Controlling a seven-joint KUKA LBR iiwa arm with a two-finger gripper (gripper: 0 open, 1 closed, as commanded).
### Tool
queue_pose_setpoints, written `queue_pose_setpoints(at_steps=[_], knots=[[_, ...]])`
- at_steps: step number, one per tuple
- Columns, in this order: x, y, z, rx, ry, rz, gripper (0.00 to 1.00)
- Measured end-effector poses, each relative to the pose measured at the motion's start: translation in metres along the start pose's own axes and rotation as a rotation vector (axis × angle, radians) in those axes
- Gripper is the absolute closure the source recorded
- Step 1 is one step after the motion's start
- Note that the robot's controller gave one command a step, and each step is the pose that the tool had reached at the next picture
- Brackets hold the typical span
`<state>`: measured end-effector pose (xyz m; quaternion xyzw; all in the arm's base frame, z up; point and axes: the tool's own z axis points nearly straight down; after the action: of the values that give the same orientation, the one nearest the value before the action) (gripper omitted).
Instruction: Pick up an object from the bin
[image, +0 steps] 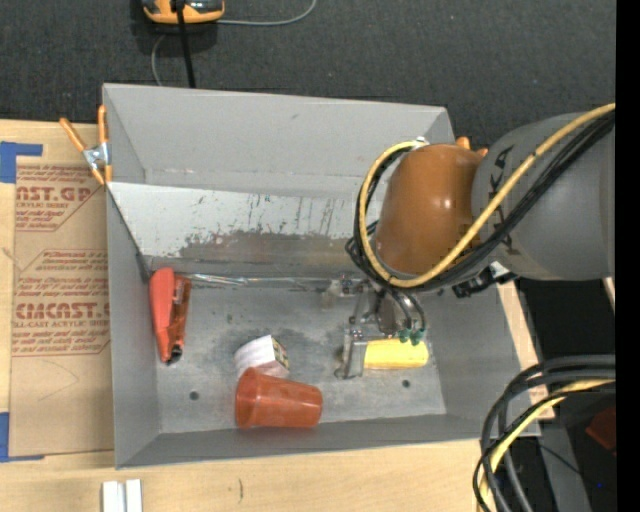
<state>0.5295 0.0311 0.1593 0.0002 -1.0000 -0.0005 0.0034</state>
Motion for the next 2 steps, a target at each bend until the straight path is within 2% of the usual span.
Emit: queue_pose_setpoints(at_steps=[1,2], knots=[[-0.002,0.000,-0.004,0.000,-0.007,0.000,0.00],[0.000,-0.010,0.004,-0.001,-0.012,-0.102,0.00]])
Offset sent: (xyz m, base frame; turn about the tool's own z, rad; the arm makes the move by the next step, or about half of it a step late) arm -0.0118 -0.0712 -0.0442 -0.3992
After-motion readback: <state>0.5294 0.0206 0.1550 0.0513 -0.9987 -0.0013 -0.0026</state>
